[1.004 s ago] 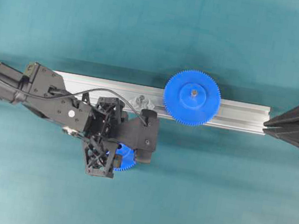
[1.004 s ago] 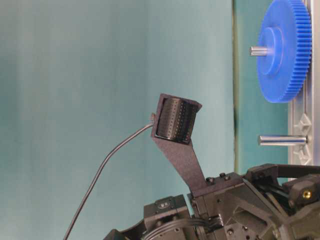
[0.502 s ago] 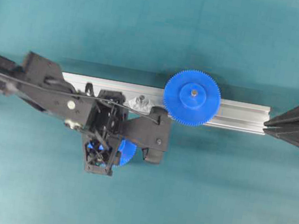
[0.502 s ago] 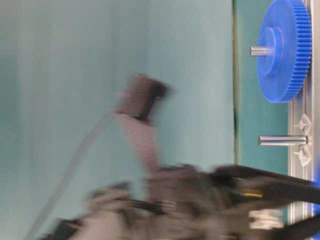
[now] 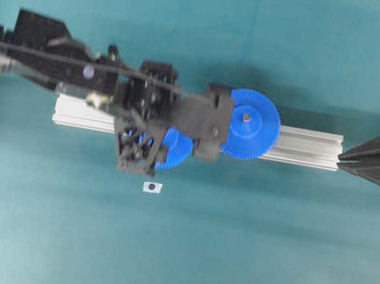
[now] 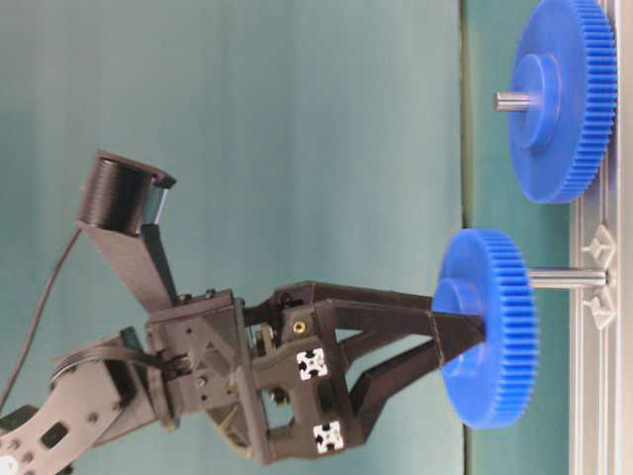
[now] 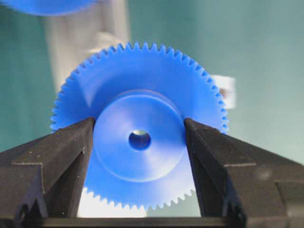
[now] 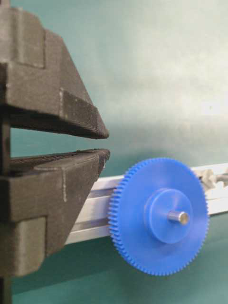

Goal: Find the location of the shaft and insert the small gear.
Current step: 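Carry the gear to the empty shaft beside the large gear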

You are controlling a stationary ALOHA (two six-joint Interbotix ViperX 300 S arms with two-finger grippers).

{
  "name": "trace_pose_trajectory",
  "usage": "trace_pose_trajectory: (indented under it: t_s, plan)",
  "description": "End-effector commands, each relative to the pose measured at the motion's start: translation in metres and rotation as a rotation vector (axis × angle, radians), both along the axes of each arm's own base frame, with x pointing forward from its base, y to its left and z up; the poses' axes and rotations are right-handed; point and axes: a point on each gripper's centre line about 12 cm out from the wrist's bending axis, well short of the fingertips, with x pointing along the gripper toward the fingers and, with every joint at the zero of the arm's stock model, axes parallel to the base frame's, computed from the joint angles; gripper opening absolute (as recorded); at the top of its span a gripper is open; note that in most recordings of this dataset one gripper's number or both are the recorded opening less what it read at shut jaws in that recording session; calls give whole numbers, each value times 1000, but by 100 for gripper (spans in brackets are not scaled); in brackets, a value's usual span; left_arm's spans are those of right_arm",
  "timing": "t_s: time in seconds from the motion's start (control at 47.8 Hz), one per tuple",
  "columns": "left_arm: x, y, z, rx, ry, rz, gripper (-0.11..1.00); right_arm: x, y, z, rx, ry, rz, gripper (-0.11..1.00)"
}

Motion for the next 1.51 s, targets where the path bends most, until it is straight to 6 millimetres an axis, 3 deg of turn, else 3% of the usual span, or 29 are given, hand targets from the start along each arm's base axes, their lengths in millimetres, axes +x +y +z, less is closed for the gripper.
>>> trace_pose_trajectory:
  t_s: [0.0,0.314,0.69,0.878,1.108,1.485]
  plan:
    - [4,6,22,15,-77,-3,65,1,0,3,8,-8,-6,21]
    - [16,16,13,34,-140,-6,65,-1,0,2,9,-11,-7,21]
    - [16,17,-20,31,-94,-7,65,-2,0,0,11,-8,-6,21]
    - [20,23,-20,33,-125,6,65,-2,0,-1,11,-6,-8,21]
    - [13,32,-23,32,-92,28,65,-2,0,-1,11,-6,-7,21]
    - [-4,30,-26,25,-5,29,65,-2,-1,-1,11,-6,-9,21]
